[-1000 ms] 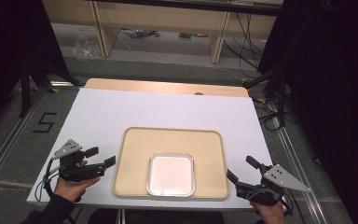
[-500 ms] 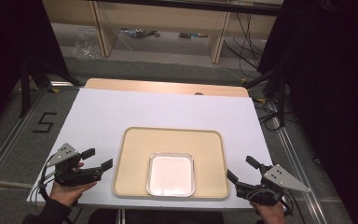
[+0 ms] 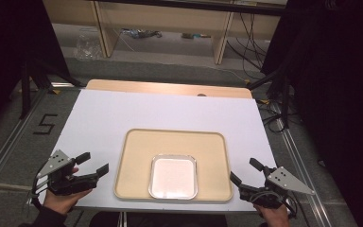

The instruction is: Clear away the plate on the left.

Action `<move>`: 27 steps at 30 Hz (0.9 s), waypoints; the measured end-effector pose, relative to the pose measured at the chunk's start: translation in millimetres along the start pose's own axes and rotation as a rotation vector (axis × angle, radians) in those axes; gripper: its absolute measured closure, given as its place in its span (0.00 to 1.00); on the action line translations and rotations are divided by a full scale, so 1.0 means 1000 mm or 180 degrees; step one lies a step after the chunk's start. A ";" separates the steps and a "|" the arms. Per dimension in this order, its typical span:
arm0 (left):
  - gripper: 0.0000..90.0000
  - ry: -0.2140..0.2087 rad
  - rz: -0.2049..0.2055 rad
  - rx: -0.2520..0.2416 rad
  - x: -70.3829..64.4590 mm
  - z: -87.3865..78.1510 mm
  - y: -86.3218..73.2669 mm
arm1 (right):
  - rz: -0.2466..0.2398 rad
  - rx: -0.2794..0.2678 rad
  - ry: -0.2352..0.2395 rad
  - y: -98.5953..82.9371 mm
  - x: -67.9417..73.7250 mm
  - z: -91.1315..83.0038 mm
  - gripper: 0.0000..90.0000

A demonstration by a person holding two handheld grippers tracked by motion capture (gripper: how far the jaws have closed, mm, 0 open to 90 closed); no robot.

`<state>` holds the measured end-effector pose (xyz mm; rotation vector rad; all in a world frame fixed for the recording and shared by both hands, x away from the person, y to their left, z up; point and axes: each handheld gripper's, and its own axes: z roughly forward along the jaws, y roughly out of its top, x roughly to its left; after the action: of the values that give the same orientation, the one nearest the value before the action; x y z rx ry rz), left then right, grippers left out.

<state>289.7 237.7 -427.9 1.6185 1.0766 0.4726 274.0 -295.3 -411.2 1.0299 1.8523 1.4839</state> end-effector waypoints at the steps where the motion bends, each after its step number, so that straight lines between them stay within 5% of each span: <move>1: 0.17 0.0004 0.0000 -0.0004 -0.001 -0.001 0.000 | -0.0046 -0.0013 0.0002 0.000 -0.001 0.000 0.17; 4: 0.17 -0.0008 0.0015 -0.0004 -0.003 -0.003 -0.002 | 0.0145 0.0079 0.0052 0.000 0.003 -0.001 0.17; 14: 0.17 0.0002 0.0045 -0.0037 -0.008 -0.007 -0.004 | -0.0016 0.0038 -0.0008 0.000 0.000 0.000 0.17; 18: 0.17 0.0000 0.0108 -0.0016 -0.013 -0.008 -0.005 | 0.0093 0.0118 0.0020 0.001 0.002 -0.002 0.17; 20: 0.17 -0.0011 0.0114 -0.0014 -0.014 -0.007 -0.006 | -0.0028 0.0031 -0.0006 0.000 0.000 -0.001 0.17; 27: 0.17 0.0004 0.0084 -0.0004 -0.012 -0.007 -0.006 | 0.0076 0.0108 0.0021 0.001 0.002 -0.002 0.17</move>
<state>275.7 231.5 -427.9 1.6332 1.0568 0.4917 271.3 -294.9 -409.9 1.0676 1.8820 1.4759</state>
